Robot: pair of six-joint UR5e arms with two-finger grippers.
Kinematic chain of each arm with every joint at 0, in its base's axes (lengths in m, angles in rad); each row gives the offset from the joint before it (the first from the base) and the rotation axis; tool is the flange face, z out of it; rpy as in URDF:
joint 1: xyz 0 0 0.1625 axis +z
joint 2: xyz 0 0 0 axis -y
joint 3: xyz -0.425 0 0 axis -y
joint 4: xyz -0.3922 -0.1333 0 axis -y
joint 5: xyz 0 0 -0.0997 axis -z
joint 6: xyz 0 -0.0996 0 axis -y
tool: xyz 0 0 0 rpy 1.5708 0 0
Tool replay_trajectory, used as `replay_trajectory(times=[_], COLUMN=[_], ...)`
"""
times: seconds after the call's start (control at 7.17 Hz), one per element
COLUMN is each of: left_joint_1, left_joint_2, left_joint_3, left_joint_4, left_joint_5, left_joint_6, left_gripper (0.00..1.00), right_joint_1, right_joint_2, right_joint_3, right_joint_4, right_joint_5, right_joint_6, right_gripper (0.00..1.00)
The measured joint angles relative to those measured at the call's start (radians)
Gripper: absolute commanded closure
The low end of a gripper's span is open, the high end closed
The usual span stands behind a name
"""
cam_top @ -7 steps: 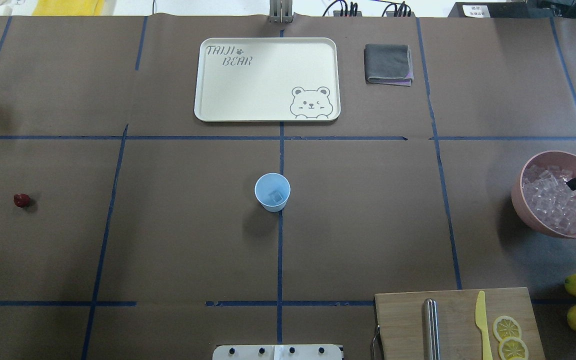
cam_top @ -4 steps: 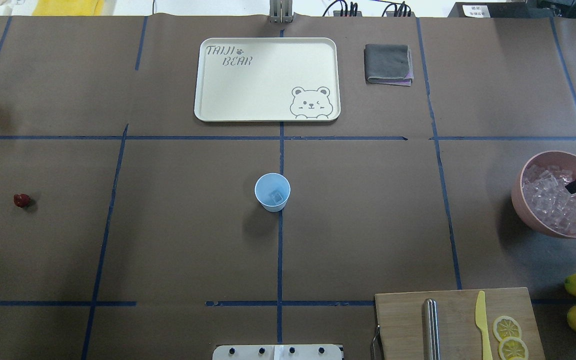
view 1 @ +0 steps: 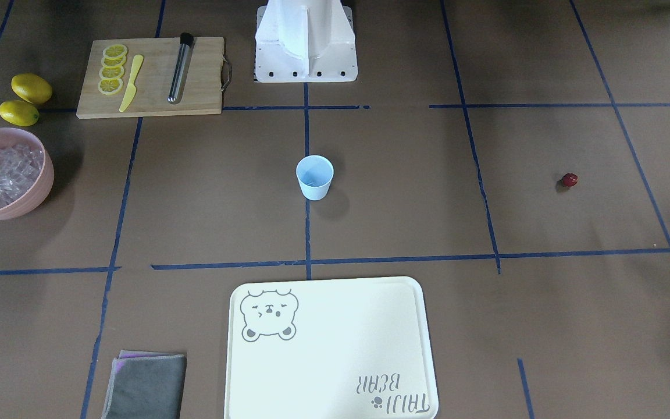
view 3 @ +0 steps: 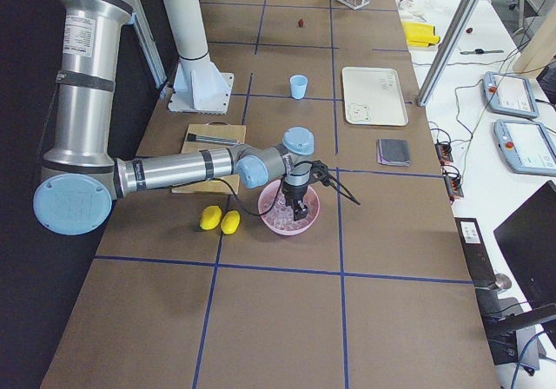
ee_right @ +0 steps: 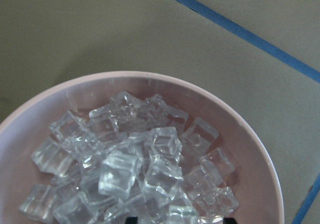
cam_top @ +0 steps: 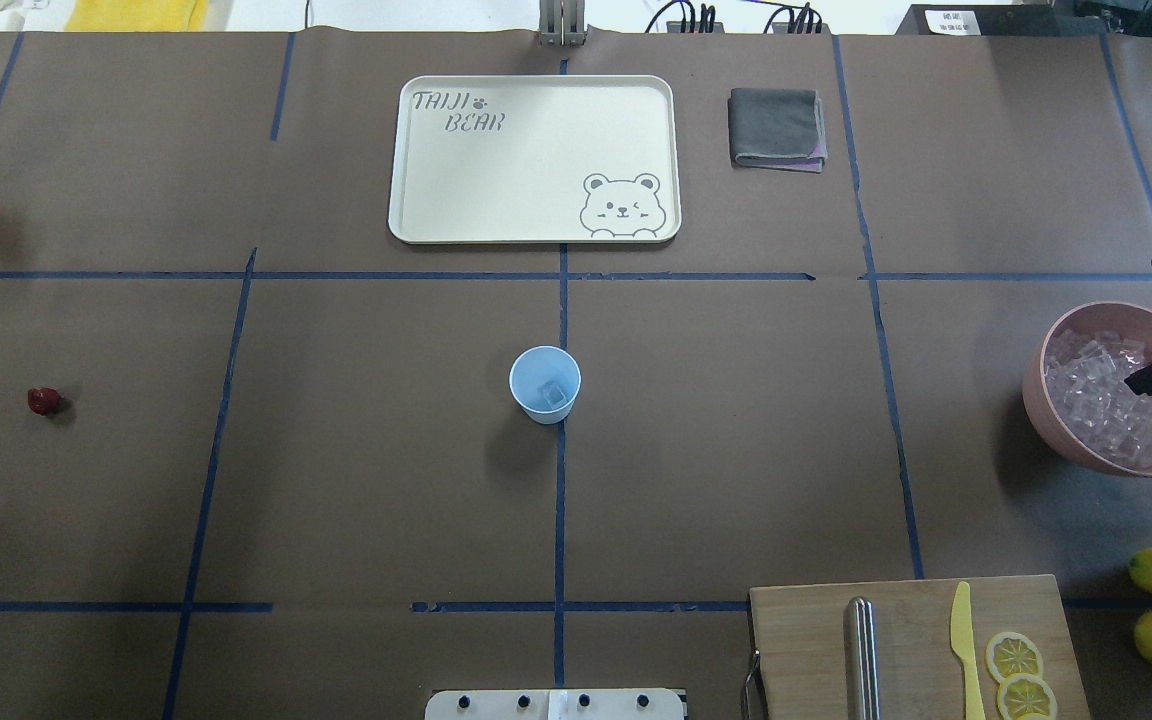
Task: Put ice and strawberries in cup
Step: 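Lower the right gripper into the bowl and grasp another ice cube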
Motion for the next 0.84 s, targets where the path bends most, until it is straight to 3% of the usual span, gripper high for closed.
replay_trajectory(times=[0.28,0.42,0.7,0.84], left_joint_1=[0.000,0.000,0.000,0.000], left_joint_2=[0.000,0.000,0.000,0.000], left_joint_3=[-0.001,-0.001,-0.001,-0.001], left_joint_4=[0.000,0.000,0.000,0.000], left_joint_5=[0.000,-0.001,-0.001,-0.001], left_joint_6=[0.000,0.000,0.000,0.000], left_gripper=[0.00,0.00,0.00,0.00], right_joint_1=[-0.006,-0.008,-0.008,-0.008], right_joint_2=[0.000,0.001,0.002,0.002], right_joint_3=[-0.009,-0.016,-0.021,-0.022], right_joint_4=[0.000,0.001,0.001,0.002], right_joint_5=[-0.001,0.000,0.000,0.000], right_joint_6=[0.000,-0.001,-0.002,-0.002], right_gripper=[0.39,0.49,0.93,1.00])
